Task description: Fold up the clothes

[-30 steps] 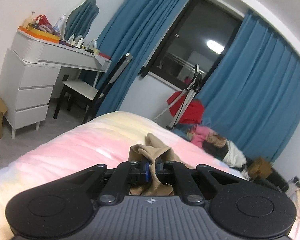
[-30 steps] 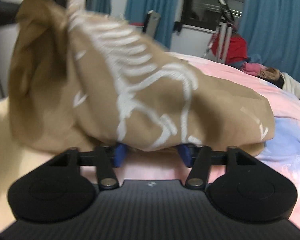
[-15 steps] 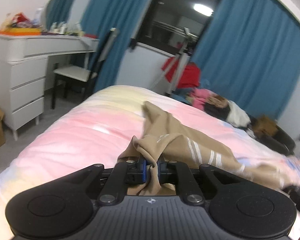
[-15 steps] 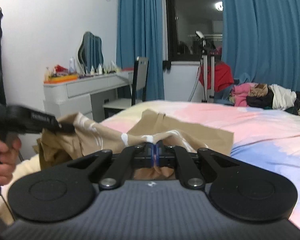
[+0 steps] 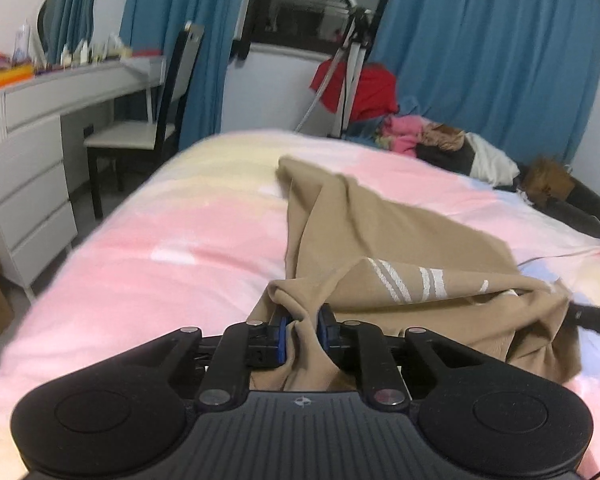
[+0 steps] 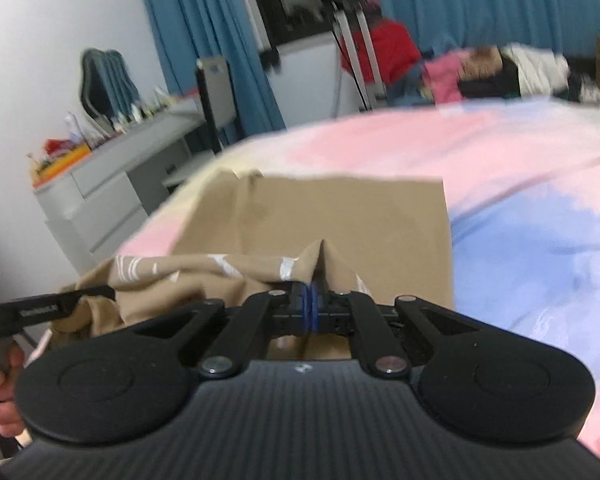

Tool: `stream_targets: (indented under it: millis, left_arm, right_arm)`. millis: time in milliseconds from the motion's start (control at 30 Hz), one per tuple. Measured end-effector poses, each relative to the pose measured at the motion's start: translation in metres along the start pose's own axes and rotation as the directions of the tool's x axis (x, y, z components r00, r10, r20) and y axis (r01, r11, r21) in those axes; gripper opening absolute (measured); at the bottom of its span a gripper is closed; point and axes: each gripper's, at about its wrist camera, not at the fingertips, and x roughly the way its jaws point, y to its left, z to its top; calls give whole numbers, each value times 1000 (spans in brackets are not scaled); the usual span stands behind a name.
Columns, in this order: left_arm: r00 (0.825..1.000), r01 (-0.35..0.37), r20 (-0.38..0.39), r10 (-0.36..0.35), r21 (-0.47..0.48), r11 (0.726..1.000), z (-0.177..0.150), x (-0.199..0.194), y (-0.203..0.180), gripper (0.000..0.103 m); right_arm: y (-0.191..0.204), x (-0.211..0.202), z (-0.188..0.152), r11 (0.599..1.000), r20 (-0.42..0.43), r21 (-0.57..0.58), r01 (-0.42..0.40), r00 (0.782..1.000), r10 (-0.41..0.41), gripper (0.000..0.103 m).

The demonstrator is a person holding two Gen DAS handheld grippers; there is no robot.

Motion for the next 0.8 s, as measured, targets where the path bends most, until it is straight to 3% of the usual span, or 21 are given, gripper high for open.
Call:
stream_targets:
  millis: [67,167,300,433,500,600,633,800]
  left_arm:
    - [1000,-5,-14,5,-17,1000,-2,16,5,25]
    - [1000,-5,-16,6,12,1000,-6,31,7,27]
    - [1000,-16,2,16,33,999,-7,33,7,34]
    - [997,-48,59,43,71,996,-4,9,4,59]
    - [993,-59,107,48,96,994,-4,-11,0,63]
    - [986,-63,164,38,149,987,-5,-37,-9,71]
    - [987,-41,161,9,194,980,-9,-41,-16,72]
    - [984,69,123,-129,408,910,-30,-63,-51,71]
  right_arm:
    - [-5,11,-1,1000,-19,24,8,1000,-7,6]
    - [-10,22,-6,998,-41,53,19,999,-17,6]
    - [-12,28,-8,997,-55,76,32,998,-28,7]
    - [-4,12,-6,997,-37,57,52,998,-50,10]
    - [1,1,-6,998,-18,36,56,998,-56,13]
    - [5,-17,-7,998,17,29,52,998,-53,57]
    - [6,-23,-8,998,30,29,52,998,-53,63]
    - [11,-47,-11,998,61,16,59,996,-60,63]
